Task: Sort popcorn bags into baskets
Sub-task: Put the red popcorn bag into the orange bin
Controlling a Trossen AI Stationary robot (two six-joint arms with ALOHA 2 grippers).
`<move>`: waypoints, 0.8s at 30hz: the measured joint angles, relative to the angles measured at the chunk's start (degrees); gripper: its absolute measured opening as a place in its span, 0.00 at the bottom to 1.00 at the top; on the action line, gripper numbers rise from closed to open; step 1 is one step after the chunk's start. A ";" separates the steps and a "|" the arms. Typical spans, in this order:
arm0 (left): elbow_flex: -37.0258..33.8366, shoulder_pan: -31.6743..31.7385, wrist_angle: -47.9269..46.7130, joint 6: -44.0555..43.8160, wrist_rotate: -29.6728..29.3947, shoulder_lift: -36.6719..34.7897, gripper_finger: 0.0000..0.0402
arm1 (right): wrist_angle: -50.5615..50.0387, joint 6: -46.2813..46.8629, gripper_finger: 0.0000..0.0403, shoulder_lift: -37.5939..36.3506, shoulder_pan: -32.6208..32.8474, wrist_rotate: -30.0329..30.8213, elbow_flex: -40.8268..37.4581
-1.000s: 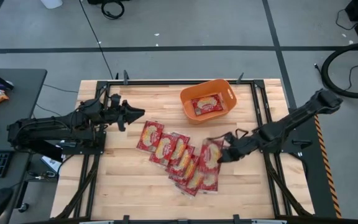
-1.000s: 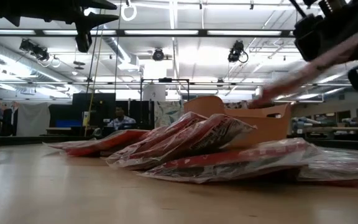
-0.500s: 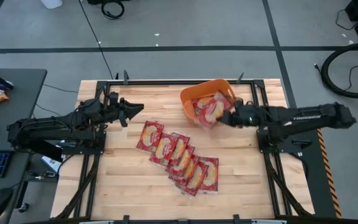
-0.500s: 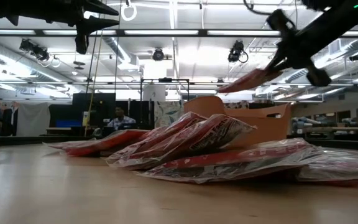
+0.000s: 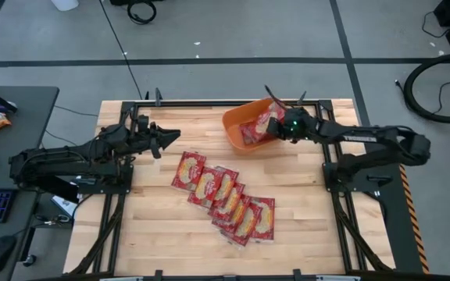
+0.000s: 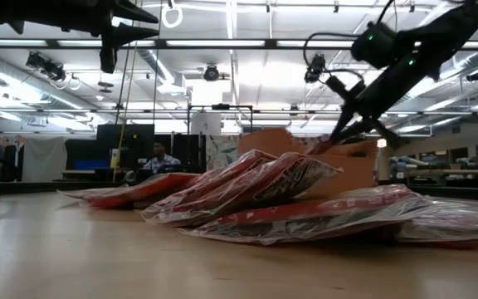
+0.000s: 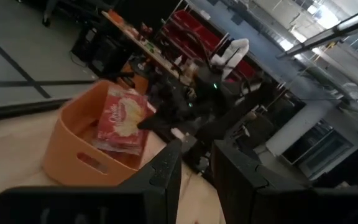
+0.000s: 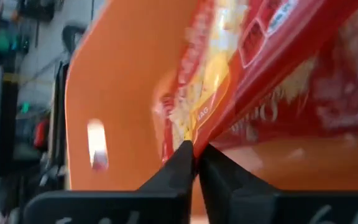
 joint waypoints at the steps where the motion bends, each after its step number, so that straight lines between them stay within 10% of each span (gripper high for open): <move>1: 0.00 -0.02 -1.11 -0.16 0.33 0.00 0.23 | 0.63 -0.82 0.12 1.01 -0.86 -2.54 0.00; 10: -0.04 -0.02 -23.98 -8.13 5.13 3.00 0.23 | -0.62 -6.27 0.32 -0.11 -3.93 -12.15 0.00; 24: -0.04 0.07 -29.79 -24.81 10.79 21.72 0.38 | -9.19 -16.13 0.32 -12.79 5.93 -5.58 1.43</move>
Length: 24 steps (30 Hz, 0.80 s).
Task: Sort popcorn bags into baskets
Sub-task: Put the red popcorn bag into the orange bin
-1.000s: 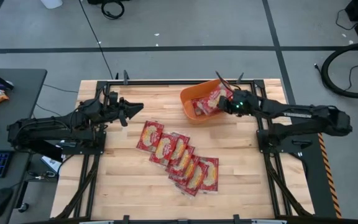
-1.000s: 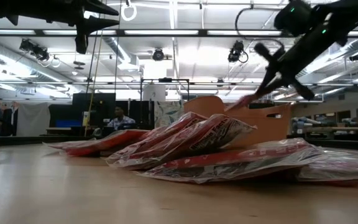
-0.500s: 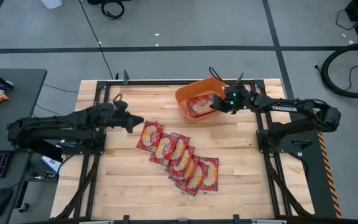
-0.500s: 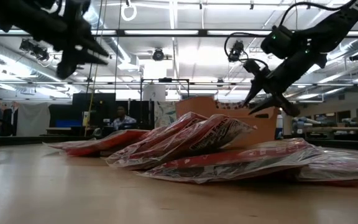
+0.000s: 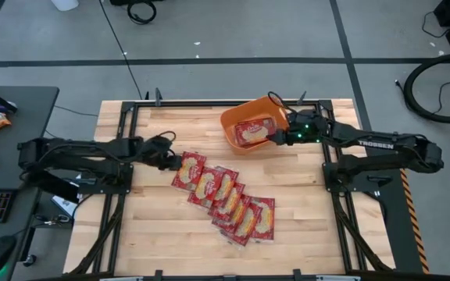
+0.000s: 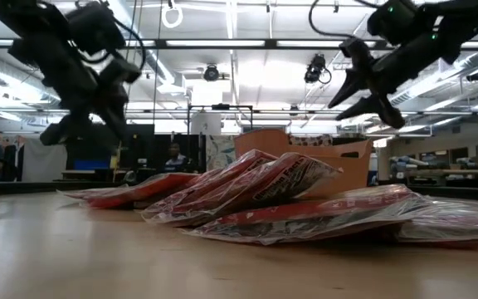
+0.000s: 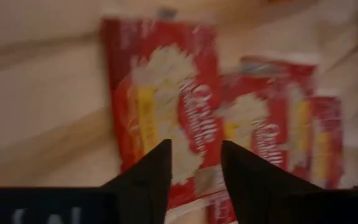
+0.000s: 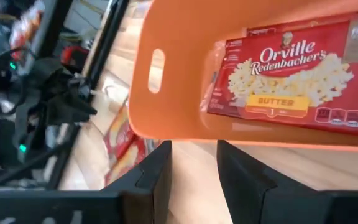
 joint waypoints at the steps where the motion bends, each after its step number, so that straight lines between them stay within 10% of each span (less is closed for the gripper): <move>1: 0.00 0.00 0.31 -0.49 0.90 1.41 0.41 | -1.80 -1.21 0.32 -0.22 0.97 1.13 1.04; 14: 0.90 -4.92 11.19 -8.02 7.92 13.43 0.54 | -26.14 -21.61 0.32 4.81 9.62 12.34 17.65; 24: 13.54 -9.68 -10.18 -6.12 -4.70 18.86 0.48 | -27.11 -27.66 0.32 7.33 12.80 13.26 18.94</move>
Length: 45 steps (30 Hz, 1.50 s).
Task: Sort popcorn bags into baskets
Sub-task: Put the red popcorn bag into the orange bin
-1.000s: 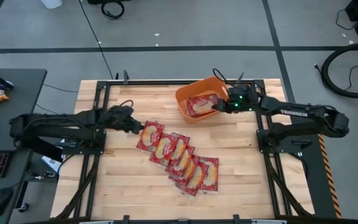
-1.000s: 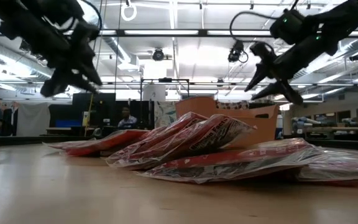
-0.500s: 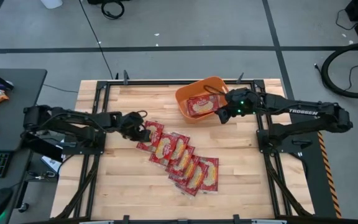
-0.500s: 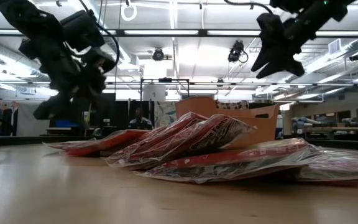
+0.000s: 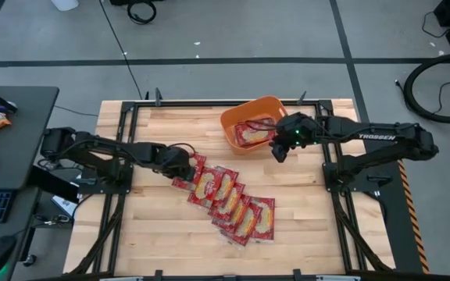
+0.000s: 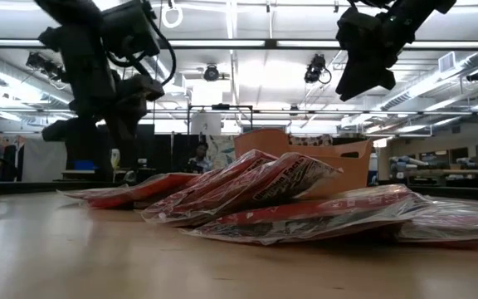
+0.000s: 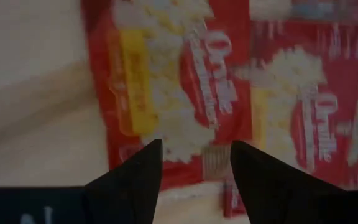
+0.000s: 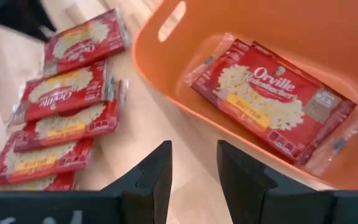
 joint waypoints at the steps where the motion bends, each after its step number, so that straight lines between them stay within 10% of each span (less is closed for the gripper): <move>1: 0.09 0.17 -0.80 -0.51 -0.22 -0.06 0.48 | -0.11 -0.42 0.32 -0.03 0.41 -0.02 0.00; 28: -5.94 7.37 4.40 3.01 7.12 4.91 0.47 | 3.05 -1.36 0.32 -0.07 4.72 1.33 0.00; 45: -5.38 4.92 8.13 6.00 3.41 4.79 0.02 | 3.43 -2.32 0.32 -0.07 4.72 2.75 -0.02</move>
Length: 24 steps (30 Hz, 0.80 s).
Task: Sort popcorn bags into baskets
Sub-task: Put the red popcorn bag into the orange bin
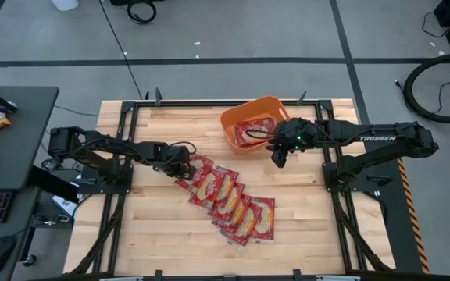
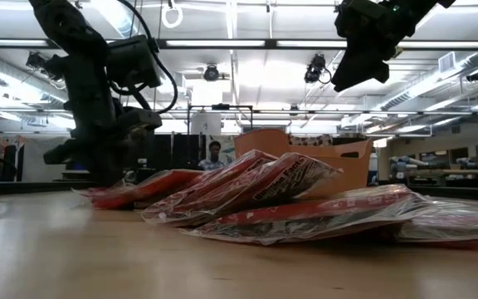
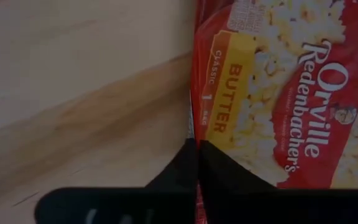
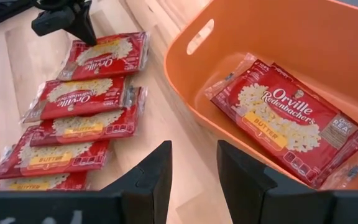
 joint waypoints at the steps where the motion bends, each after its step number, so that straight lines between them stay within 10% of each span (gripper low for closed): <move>1: -0.03 0.04 -0.15 0.30 0.27 -0.55 0.02 | 0.19 -0.09 0.32 0.00 0.00 -0.02 0.00; 24: 18.79 -6.54 -0.19 34.84 -10.98 -9.35 0.00 | 20.34 5.58 0.41 8.99 2.10 -15.47 -0.02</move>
